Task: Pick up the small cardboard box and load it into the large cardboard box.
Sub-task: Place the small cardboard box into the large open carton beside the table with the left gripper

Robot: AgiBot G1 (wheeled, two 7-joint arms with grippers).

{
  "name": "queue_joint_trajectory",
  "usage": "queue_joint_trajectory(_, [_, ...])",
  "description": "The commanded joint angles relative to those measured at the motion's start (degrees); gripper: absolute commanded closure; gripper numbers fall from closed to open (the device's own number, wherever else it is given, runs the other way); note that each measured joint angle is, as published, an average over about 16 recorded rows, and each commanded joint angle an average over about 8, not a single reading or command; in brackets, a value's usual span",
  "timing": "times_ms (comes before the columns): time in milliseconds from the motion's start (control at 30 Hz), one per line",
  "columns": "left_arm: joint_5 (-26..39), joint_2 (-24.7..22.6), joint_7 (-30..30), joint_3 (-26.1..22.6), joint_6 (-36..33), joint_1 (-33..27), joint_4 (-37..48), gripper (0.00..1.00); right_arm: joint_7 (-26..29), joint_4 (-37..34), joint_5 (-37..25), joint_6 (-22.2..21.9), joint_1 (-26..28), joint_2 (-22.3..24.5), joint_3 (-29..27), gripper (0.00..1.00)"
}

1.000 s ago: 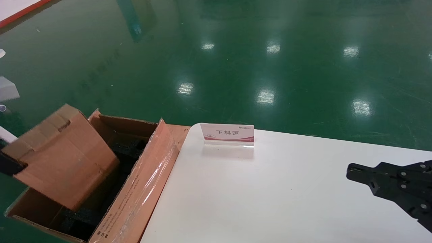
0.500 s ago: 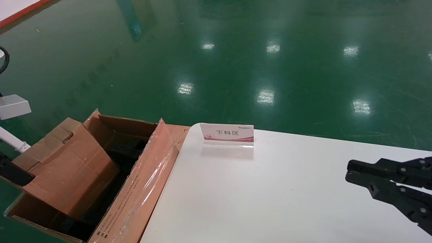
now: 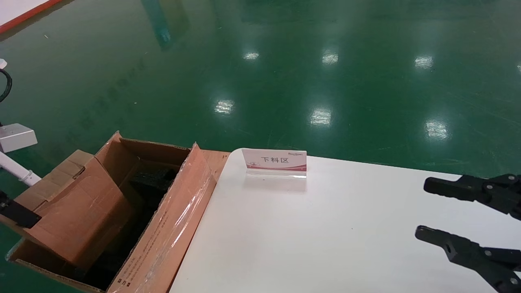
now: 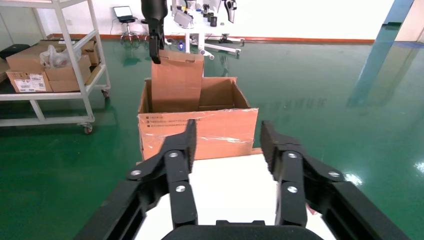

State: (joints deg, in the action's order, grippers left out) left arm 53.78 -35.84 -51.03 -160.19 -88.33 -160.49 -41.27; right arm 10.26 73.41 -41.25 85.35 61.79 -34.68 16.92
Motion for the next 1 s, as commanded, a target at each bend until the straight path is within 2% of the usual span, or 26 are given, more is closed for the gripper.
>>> queue_joint_trajectory(33, [0.4, 0.4, -0.2, 0.3, 0.3, 0.4, 0.1, 1.0, 0.0, 0.0, 0.0, 0.0, 0.0, 0.0, 0.0, 0.0])
queue_joint_trajectory(1000, [2.7, -0.3, -5.4, 2.2, 9.7, 6.0, -1.3, 1.0, 0.0, 0.0, 0.1, 0.0, 0.0, 0.0, 0.1, 0.0])
